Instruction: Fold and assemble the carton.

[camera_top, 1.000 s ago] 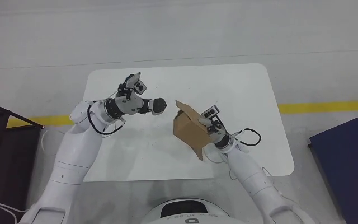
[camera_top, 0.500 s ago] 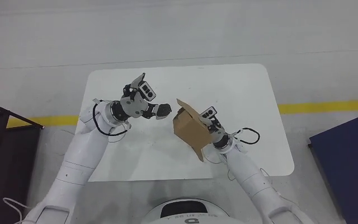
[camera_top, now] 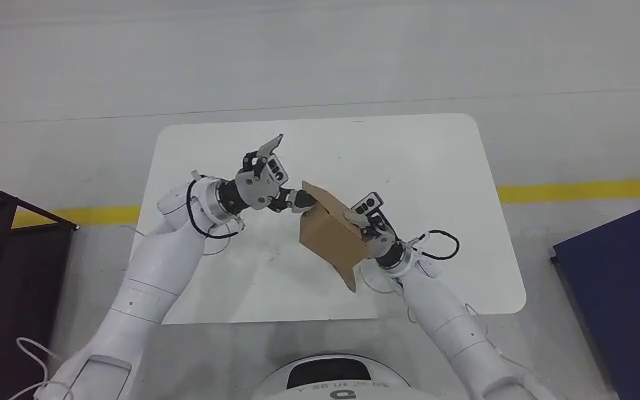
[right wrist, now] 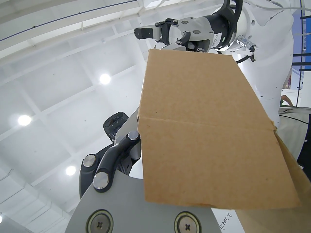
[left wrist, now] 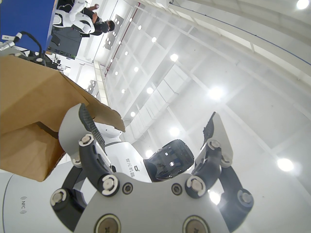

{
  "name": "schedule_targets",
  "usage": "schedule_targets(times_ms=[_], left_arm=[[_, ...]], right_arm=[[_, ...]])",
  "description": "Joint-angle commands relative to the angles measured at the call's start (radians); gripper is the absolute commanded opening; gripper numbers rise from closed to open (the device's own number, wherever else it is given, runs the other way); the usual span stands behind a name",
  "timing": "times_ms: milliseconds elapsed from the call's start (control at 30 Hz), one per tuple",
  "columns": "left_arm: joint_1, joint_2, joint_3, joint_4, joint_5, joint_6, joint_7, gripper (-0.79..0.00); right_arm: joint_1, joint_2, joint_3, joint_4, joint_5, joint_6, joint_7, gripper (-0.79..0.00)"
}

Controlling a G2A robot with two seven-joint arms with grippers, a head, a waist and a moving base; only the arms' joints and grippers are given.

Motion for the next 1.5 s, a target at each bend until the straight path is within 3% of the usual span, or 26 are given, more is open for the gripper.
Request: schedule_targets(times_ms=[0, 333, 433, 567, 1000, 1267, 1333, 1400, 1433, 1467], left_arm=[[-0.006, -0.002, 0.012, 0.001, 0.003, 0.013, 0.003, 0.000], [-0.022, -0.006, 0.041, 0.016, 0.050, 0.046, 0.015, 0.000], [-0.027, -0.002, 0.038, 0.012, 0.075, 0.068, 0.011, -0.129], [-0.034, 0.005, 0.027, 0.003, 0.107, 0.104, 0.002, -0.397], [-0.047, 0.018, 0.034, -0.004, 0.169, 0.179, -0.018, -0.557], [-0.046, 0.032, 0.011, -0.008, 0.193, 0.209, -0.047, -0.480], [-0.043, 0.036, 0.007, -0.012, 0.192, 0.220, -0.054, -0.385], [-0.041, 0.040, 0.005, -0.016, 0.199, 0.250, -0.054, -0.160], [-0.040, 0.043, 0.003, -0.016, 0.209, 0.264, -0.046, 0.000], [-0.038, 0.046, 0.004, -0.020, 0.215, 0.275, -0.036, 0.000]], right_arm=[[-0.003, 0.001, 0.001, -0.002, -0.004, -0.003, -0.003, -0.785], [-0.017, 0.004, 0.010, -0.008, -0.005, -0.003, 0.002, -0.785], [-0.018, 0.005, 0.012, -0.008, -0.009, -0.004, -0.001, -0.785], [-0.019, 0.006, 0.012, -0.009, -0.015, -0.003, -0.004, -0.785], [-0.025, 0.009, 0.013, -0.012, -0.031, -0.007, -0.012, -0.785], [-0.030, 0.011, 0.012, -0.018, -0.036, -0.001, -0.021, -0.785], [-0.030, 0.012, 0.010, -0.019, -0.045, 0.004, -0.027, -0.785], [-0.028, 0.014, 0.008, -0.017, -0.063, 0.010, -0.035, -0.785], [-0.027, 0.015, 0.007, -0.016, -0.073, 0.015, -0.037, -0.785], [-0.027, 0.016, 0.007, -0.016, -0.081, 0.017, -0.038, -0.785]])
